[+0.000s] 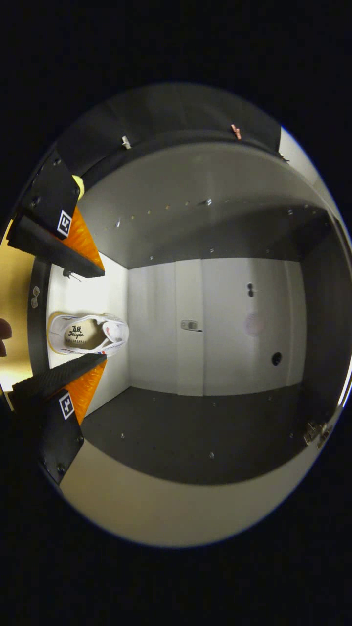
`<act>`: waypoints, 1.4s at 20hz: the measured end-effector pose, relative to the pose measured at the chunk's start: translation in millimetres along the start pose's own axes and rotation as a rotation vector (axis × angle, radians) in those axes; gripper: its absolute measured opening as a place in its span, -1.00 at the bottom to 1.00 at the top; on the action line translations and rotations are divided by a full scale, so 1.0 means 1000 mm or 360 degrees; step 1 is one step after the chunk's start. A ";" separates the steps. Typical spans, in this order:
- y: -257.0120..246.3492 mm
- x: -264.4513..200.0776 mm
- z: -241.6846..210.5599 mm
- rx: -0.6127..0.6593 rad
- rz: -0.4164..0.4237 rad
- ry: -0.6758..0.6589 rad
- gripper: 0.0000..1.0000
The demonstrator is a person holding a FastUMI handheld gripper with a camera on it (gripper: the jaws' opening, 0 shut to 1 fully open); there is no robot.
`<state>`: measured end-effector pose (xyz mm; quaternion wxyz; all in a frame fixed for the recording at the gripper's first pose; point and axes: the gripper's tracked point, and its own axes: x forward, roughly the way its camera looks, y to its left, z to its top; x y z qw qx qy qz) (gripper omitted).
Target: Open the shoe cabinet door, grab the shoes and put them into the shoe cabinet, then close the shoe cabinet door.
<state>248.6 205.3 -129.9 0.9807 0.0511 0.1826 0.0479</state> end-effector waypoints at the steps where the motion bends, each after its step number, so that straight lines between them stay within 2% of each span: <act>1: 0.005 -0.020 0.006 -0.0003 0.0012 -0.0042 0.96; 9: 0.030 -0.199 0.035 -0.0108 0.0169 -0.0315 0.95; 12: 0.018 -0.251 0.034 -0.0150 0.0206 -0.0328 0.95; 17: -0.026 -0.317 0.044 -0.0038 0.0205 -0.0418 0.95; 20: -0.071 -0.348 0.053 -0.0028 0.0099 -0.0498 0.94; 25: -0.168 -0.379 0.061 0.0084 -0.0222 -0.0578 0.96; 28: -0.228 -0.378 0.051 0.0053 -0.0428 -0.0544 0.98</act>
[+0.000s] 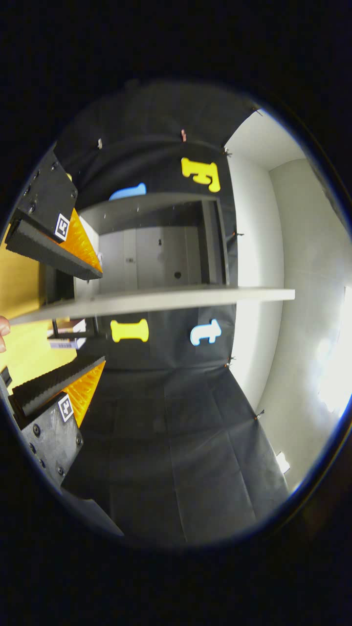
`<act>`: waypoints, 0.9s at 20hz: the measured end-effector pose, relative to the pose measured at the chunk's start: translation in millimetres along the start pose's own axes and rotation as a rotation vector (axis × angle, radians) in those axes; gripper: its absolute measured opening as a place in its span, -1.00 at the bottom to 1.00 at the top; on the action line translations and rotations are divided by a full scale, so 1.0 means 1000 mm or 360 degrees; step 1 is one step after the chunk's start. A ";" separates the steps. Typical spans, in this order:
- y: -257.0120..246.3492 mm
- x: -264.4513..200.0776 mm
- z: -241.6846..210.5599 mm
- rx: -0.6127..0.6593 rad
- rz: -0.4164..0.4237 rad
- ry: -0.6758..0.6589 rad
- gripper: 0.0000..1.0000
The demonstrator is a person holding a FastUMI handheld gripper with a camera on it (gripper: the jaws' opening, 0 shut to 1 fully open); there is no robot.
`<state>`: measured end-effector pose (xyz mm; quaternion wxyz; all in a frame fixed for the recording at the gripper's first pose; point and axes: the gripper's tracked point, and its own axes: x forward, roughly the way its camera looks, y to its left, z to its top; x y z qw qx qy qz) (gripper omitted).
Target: Open the shoe cabinet door, grab the shoes and put them into the shoe cabinet, then close the shoe cabinet door.
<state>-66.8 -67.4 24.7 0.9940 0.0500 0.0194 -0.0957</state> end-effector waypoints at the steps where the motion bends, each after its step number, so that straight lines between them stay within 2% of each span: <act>1: -0.005 0.006 0.000 0.0034 0.0026 0.0005 0.98; 5: -0.008 0.000 -0.002 0.0125 0.0073 0.0032 0.99; 9: -0.053 0.009 -0.022 0.0035 -0.0077 0.0085 0.98; 12: -0.065 0.025 -0.040 -0.0021 -0.0131 0.0154 0.95; 18: -0.050 0.042 -0.052 -0.0007 -0.0048 0.0211 0.95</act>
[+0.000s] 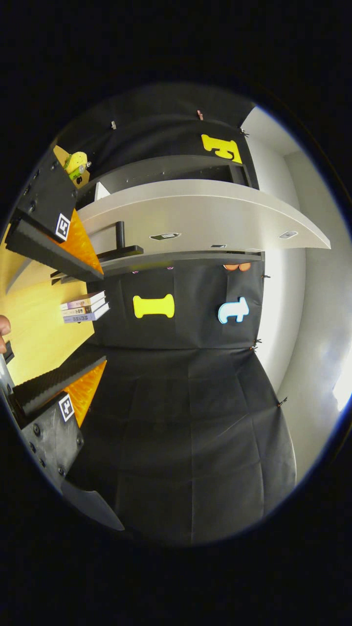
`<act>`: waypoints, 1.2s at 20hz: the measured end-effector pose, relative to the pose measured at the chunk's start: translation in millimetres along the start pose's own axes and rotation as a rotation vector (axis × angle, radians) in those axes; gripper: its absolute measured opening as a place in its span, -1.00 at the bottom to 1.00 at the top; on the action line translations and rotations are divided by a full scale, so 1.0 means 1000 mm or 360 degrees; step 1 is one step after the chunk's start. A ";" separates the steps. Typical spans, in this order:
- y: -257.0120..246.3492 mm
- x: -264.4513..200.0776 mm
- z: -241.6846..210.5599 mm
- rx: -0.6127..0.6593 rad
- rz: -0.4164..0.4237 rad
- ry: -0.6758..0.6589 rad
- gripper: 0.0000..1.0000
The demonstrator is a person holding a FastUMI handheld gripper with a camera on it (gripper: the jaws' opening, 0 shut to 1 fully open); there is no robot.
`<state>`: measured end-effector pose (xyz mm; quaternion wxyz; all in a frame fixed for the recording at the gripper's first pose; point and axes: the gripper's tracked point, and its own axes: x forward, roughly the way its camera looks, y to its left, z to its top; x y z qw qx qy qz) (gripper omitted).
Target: Open the shoe cabinet door, grab the shoes and put them into the shoe cabinet, then close the shoe cabinet door.
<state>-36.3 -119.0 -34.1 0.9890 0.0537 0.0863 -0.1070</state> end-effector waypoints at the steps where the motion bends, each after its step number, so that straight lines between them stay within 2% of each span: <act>1: 0.002 0.000 0.000 0.0000 0.0007 0.0002 0.95; 7: 0.043 -0.013 -0.006 0.0029 0.0095 0.0028 0.94; 20: 0.188 -0.016 -0.023 0.0122 0.0507 0.0120 0.94; 24: 0.211 -0.007 -0.023 0.0099 0.0544 0.0128 0.96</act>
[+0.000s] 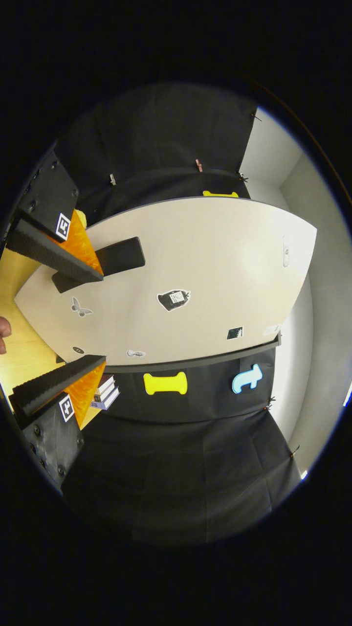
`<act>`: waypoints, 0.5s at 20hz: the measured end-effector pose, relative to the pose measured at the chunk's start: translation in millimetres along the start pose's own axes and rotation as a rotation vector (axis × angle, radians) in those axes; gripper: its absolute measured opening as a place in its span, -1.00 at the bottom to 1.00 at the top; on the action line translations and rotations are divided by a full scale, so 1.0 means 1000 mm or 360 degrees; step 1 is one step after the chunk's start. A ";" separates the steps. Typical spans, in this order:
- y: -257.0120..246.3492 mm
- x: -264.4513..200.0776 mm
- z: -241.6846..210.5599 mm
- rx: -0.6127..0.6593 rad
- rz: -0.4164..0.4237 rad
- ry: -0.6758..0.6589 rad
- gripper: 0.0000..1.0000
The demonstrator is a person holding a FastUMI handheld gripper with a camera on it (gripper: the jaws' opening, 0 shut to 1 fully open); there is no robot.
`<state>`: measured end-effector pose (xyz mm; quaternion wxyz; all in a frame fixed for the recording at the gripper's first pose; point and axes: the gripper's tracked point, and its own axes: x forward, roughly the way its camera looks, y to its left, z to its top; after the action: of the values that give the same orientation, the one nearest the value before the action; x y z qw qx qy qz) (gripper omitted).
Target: Open the shoe cabinet door, grab the shoes and put them into the shoe cabinet, then close the shoe cabinet door.
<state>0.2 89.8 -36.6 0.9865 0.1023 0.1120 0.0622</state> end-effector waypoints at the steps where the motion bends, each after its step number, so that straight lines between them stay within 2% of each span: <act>1: 0.001 0.002 0.002 -0.0001 0.0002 -0.0008 0.96; 10: -0.011 0.007 0.005 -0.0032 -0.0081 -0.0032 0.96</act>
<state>9.5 79.6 -35.6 0.9898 0.0901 0.1040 0.0371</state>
